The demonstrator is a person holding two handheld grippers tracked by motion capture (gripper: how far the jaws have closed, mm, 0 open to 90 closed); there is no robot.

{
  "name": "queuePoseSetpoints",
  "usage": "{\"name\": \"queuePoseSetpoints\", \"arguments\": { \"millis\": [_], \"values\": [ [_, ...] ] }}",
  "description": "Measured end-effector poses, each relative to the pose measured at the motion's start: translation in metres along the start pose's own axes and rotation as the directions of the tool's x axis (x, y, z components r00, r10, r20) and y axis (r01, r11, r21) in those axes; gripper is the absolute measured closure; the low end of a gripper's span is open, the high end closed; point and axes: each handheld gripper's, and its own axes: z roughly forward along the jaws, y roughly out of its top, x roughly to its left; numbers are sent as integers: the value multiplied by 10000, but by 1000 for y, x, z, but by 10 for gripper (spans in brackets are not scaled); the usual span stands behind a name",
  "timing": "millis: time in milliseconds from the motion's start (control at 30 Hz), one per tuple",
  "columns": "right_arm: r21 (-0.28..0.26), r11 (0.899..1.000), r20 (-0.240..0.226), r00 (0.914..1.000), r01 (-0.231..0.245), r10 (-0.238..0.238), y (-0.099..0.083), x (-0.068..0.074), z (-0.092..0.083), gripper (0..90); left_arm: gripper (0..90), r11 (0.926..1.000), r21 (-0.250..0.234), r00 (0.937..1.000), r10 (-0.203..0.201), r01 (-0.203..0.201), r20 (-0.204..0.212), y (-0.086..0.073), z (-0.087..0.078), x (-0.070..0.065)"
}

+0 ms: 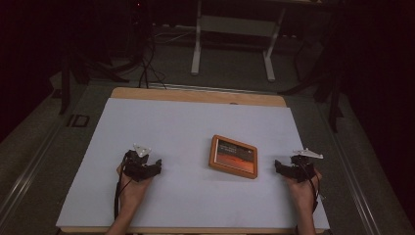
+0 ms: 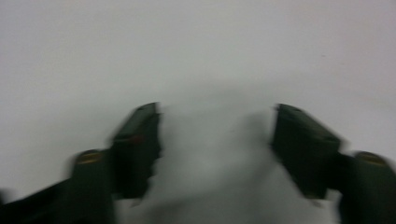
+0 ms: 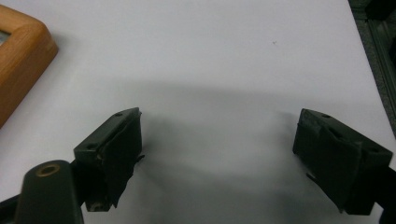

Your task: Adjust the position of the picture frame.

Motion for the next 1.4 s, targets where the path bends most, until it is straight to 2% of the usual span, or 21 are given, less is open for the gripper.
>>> {"name": "queuePoseSetpoints", "arguments": {
  "millis": [67, 133, 167, 200, 300, 367, 433, 533, 600, 667, 767, 1000, 1400],
  "values": [
    [8, 10000, -13, 10000, 22, -22, 0, 0, -1, 160, 467, 9999, 129, 9999, -11, 8, 170, 2, -2, 4],
    [-14, 10000, -26, 10000, 53, -53, 0, 0, -1, 174, 500, 9998, 181, 9995, -16, 10, 310, 2, -3, 4],
    [-28, 9999, -27, 9999, 98, -98, -1, 0, -2, 200, 500, 9996, 164, 9981, 226, -236, 579, 5, -8, 3],
    [-82, 9996, -187, 9994, 273, -274, 0, 3, -5, 255, 506, 9991, 112, 9970, 393, -401, 661, 5, -10, 2],
    [-310, 9981, -473, 9974, 537, -551, 2, 10, -8, 315, 537, 9976, -174, 9919, 688, -673, 1066, 5, -14, -2],
    [-536, 9960, -757, 9943, 715, -754, 5, 15, -10, 413, 552, 9962, -342, 9890, 833, -796, 1225, 5, -17, -5],
    [-657, 9929, -1156, 9876, 993, -1065, 8, 20, -13, 572, 570, 9951, -528, 9855, 903, -835, 1435, 4, -20, -6],
    [-871, 9877, -1497, 9785, 1295, -1415, 13, 25, -16, 745, 588, 9927, -760, 9833, 1043, -937, 1495, 5, -24, -6],
    [-1059, 9846, -1682, 9733, 1395, -1560, 18, 28, -16, 835, 589, 9930, -807, 9837, 978, -863, 1508, 5, -25, -4],
    [-1220, 9827, -1798, 9706, 1393, -1599, 24, 29, -15, 889, 598, 9937, -844, 9835, 871, -744, 1588, 5, -24, -3],
    [-1258, 9833, -2019, 9670, 1316, -1553, 32, 31, -7, 899, 598, 9942, -841, 9826, 803, -669, 1676, 5, -23, 0],
    [-1137, 9829, -2222, 9605, 1449, -1673, 42, 42, 15, 899, 598, 9948, -922, 9786, 603, -428, 1968, 6, -21, 2],
    [-757, 9837, -2666, 9473, 1632, -1776, 61, 54, 40, 900, 571, 9951, -918, 9797, 544, -372, 1930, 6, -20, 1]
  ]
}}
